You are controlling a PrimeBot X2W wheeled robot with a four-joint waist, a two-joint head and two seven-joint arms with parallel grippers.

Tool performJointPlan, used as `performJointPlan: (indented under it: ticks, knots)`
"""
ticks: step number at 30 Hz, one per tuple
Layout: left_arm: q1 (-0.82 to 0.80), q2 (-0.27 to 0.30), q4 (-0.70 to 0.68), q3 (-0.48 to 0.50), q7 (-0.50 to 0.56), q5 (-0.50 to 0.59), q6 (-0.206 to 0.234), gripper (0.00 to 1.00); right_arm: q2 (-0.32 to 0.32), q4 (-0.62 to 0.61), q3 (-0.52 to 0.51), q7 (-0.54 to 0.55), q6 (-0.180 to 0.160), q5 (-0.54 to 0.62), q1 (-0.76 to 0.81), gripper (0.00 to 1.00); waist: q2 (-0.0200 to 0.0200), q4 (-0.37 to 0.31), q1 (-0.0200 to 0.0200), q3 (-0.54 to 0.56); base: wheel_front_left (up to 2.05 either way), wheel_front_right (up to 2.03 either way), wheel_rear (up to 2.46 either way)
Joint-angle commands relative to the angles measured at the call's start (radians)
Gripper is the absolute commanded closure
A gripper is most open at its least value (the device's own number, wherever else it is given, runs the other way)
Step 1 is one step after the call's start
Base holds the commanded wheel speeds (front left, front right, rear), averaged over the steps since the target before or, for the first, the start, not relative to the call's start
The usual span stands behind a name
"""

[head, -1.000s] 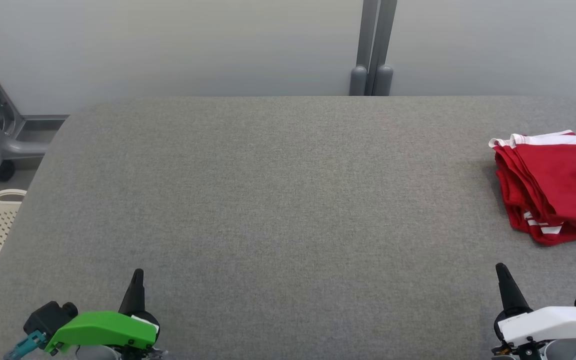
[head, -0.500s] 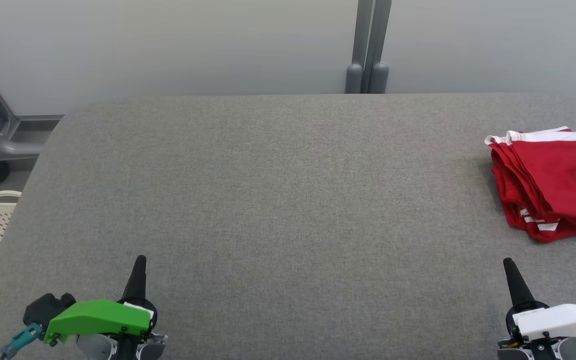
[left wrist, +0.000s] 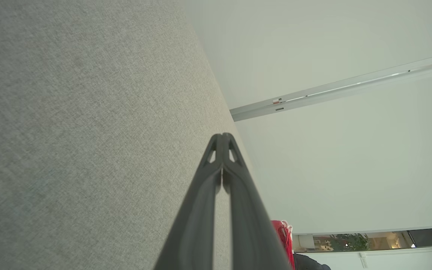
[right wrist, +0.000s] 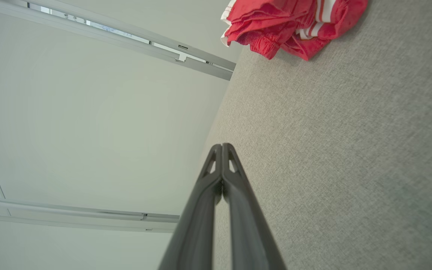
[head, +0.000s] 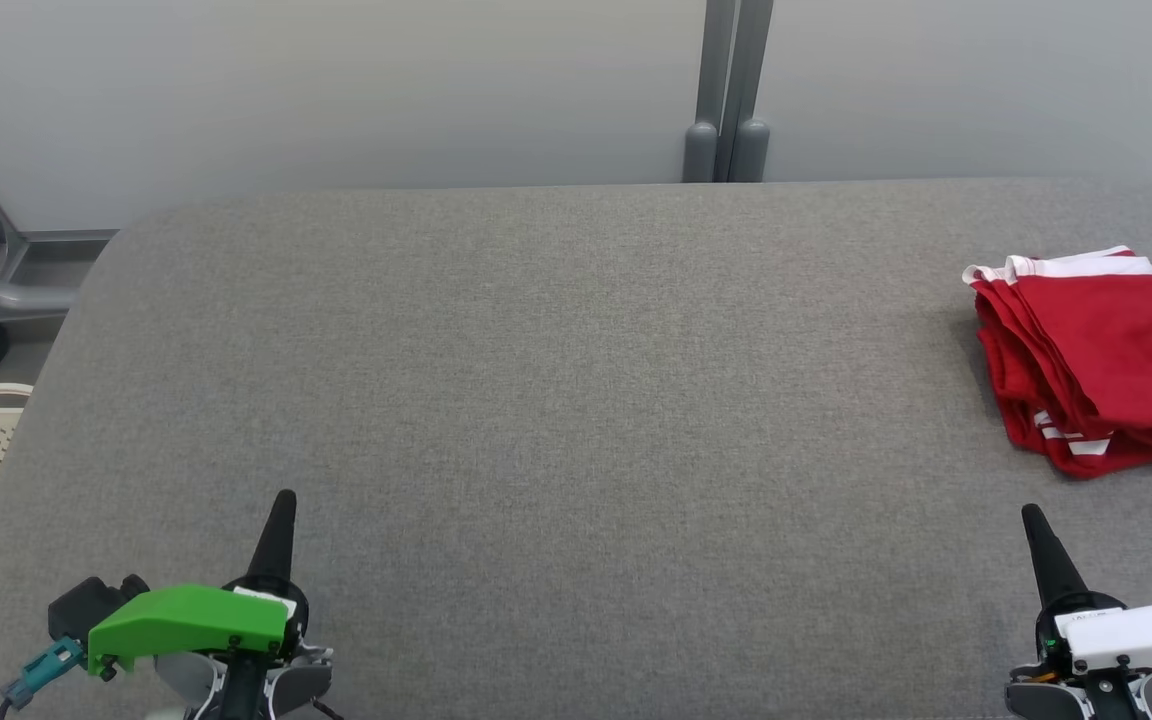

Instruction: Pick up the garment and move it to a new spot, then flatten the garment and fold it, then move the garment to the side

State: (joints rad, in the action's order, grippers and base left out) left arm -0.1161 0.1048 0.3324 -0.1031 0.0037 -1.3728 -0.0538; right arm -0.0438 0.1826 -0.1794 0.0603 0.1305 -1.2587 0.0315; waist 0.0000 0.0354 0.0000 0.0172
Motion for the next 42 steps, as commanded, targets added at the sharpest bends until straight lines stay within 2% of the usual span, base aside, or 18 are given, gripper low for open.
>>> performJointPlan:
  ticks: [1,42]
  knots:
    - [-0.031,-0.002,-0.008,0.008,0.005,-0.017,-0.011,1.0,-0.006,-0.014,-0.006,0.005,0.0,-0.023,-0.017,1.0,0.0,-0.001,0.0,-0.001,0.0,0.0,0.0]
    - [-0.083,-0.049,-0.006,0.067,0.081,-0.234,-0.073,1.0,-0.008,-0.057,-0.054,0.054,0.0,-0.329,-0.018,1.0,0.0,-0.03,0.0,-0.017,0.0,0.0,0.0]
